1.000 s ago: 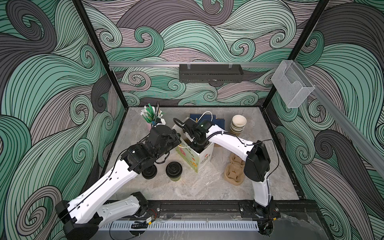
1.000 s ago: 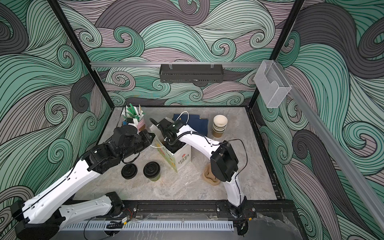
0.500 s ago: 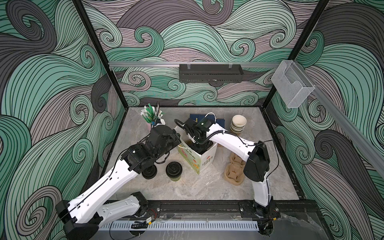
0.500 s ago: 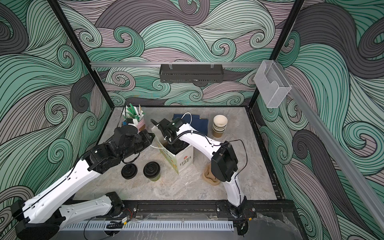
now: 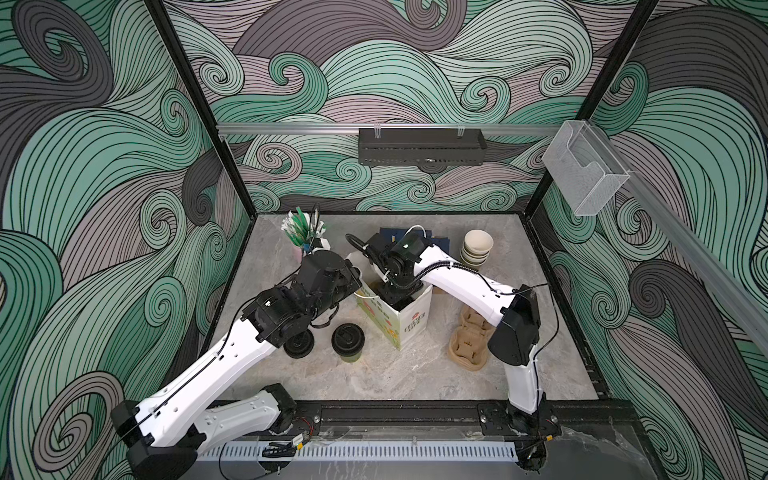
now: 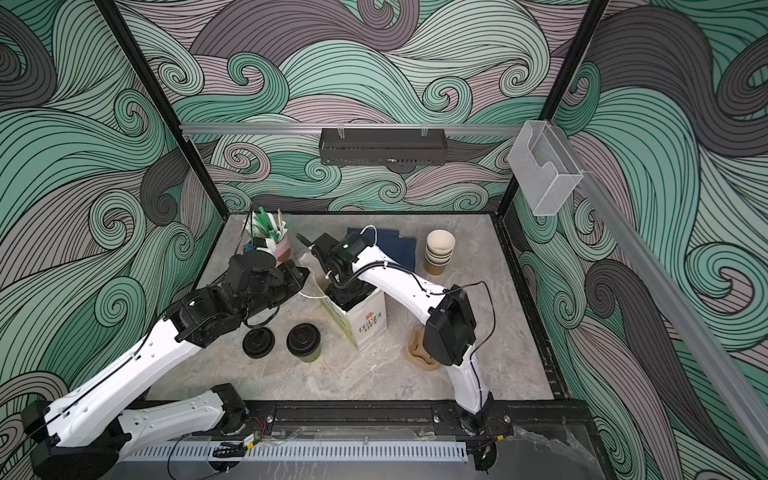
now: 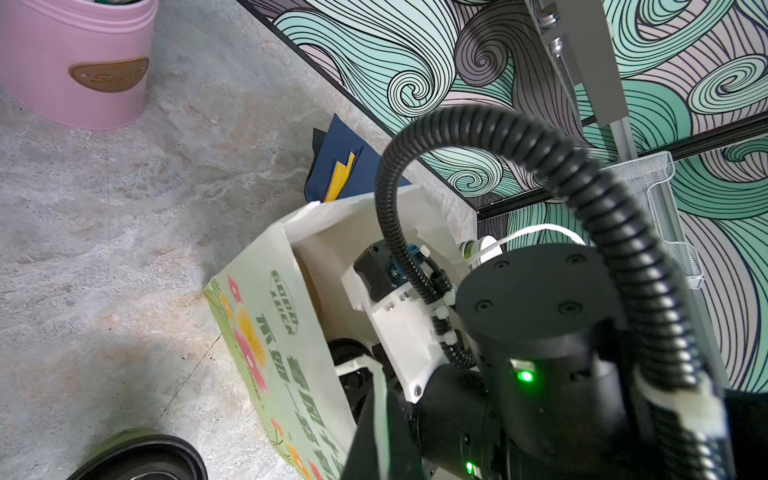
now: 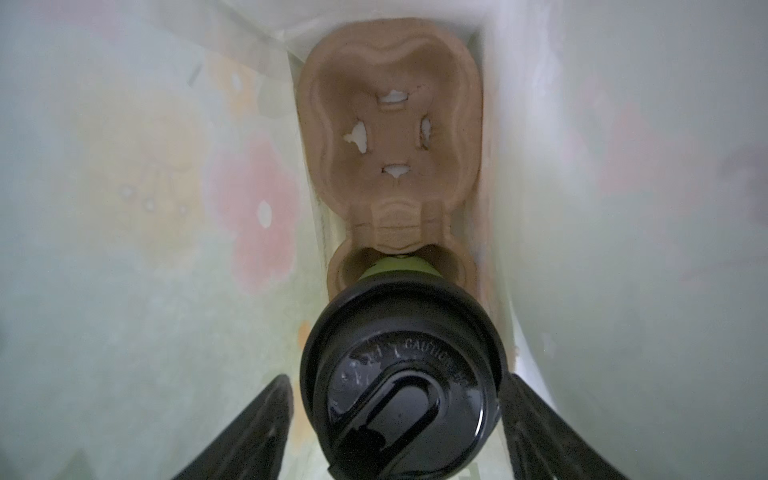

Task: Pack the takeout coffee
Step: 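Open and lift the right gripper out while the left releases the rim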

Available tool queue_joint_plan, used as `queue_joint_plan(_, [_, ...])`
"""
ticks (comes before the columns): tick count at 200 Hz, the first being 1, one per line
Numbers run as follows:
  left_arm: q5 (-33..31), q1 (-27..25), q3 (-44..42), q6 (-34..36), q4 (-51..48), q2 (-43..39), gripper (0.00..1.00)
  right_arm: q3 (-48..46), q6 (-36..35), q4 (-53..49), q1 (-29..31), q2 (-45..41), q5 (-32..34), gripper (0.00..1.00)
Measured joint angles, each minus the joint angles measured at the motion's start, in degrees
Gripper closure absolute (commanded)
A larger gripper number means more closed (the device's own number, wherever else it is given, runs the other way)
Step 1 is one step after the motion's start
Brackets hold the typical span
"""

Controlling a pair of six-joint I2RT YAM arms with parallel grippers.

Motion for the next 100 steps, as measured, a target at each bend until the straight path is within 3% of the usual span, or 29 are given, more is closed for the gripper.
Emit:
queue_joint_plan(48, [0.07, 0.00, 0.00, 0.00, -0.02, 0.17, 1.00, 4.66, 1.16, 0.31, 0.26, -0.85, 0.90, 0.25])
queue_joint_plan(100, [0.33, 0.00, 0.00, 0.02, 0.00, 0.48, 1.00, 3.82, 1.75, 0.50, 0.42, -3.82, 2.14, 0.27])
